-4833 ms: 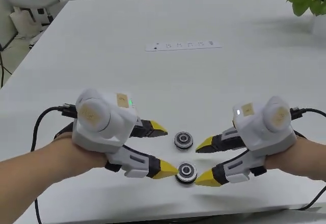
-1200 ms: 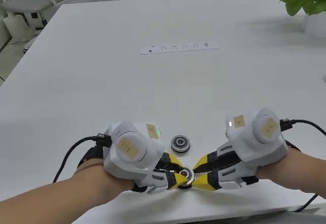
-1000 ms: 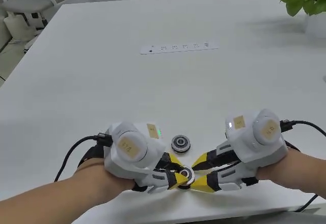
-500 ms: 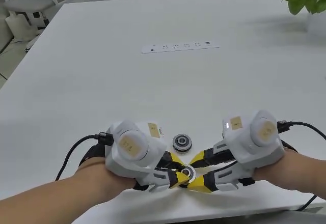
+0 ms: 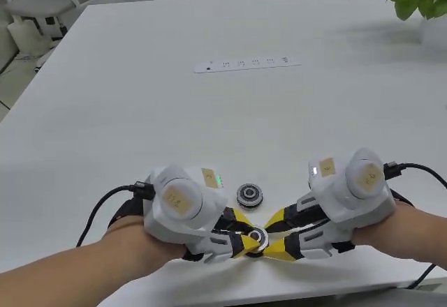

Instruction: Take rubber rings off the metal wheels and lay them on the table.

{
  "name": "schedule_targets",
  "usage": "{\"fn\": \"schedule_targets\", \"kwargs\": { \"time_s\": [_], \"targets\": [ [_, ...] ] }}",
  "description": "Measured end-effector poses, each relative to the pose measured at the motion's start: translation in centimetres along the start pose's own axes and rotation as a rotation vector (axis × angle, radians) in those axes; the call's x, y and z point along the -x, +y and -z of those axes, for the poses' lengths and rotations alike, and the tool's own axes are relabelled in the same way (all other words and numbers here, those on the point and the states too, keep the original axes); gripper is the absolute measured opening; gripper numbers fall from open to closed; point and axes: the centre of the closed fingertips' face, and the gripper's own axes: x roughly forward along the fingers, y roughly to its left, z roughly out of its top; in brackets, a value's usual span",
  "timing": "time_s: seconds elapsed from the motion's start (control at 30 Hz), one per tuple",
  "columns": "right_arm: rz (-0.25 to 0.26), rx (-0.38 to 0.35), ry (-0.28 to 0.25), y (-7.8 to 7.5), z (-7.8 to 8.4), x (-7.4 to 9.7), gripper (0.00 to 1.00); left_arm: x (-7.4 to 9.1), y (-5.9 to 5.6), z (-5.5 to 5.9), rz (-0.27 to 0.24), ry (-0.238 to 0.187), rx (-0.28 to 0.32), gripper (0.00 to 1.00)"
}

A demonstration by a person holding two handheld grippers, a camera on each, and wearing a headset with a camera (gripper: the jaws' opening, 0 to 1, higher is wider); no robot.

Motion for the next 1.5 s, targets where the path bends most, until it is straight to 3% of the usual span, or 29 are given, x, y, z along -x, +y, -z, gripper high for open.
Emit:
{"fn": "schedule_targets", "kwargs": {
  "time_s": [0.23,0.3,0.33,0.5,0.73,1.33,1.47,1.5],
  "targets": [
    [-0.003,-0.026,0.007,-0.1,0.3,0.2,0.12,0.0,0.0,0.0,0.0,0.001,-0.004,0.13],
    [0.005,-0.036,0.018,-0.3,0.5,0.3,0.04,0.0,0.0,0.0,0.0,0.0,-0.004,0.13],
    [0.002,-0.072,0.015,-0.3,0.6,0.3,0.03,0.0,0.0,0.0,0.0,0.0,-0.004,0.13],
    [0.007,-0.065,0.018,-0.5,0.6,0.3,0.02,0.0,0.0,0.0,0.0,0.001,-0.007,0.13],
    [0.008,-0.144,0.007,-0.7,0.6,0.4,0.0,0.0,0.0,0.0,0.0,0.008,-0.008,0.13],
    [0.013,-0.307,-0.056,-1.3,0.2,1.1,0.0,0.0,0.2,0.1,-0.01,0.014,-0.01,0.12],
    [0.006,-0.356,-0.108,-1.6,-0.6,1.3,0.0,0.0,0.2,0.1,-0.015,0.017,-0.01,0.12],
    [0.009,-0.348,-0.1,-1.5,-0.5,1.3,0.0,0.0,0.2,0.1,-0.016,0.018,-0.01,0.12]
  ]
}}
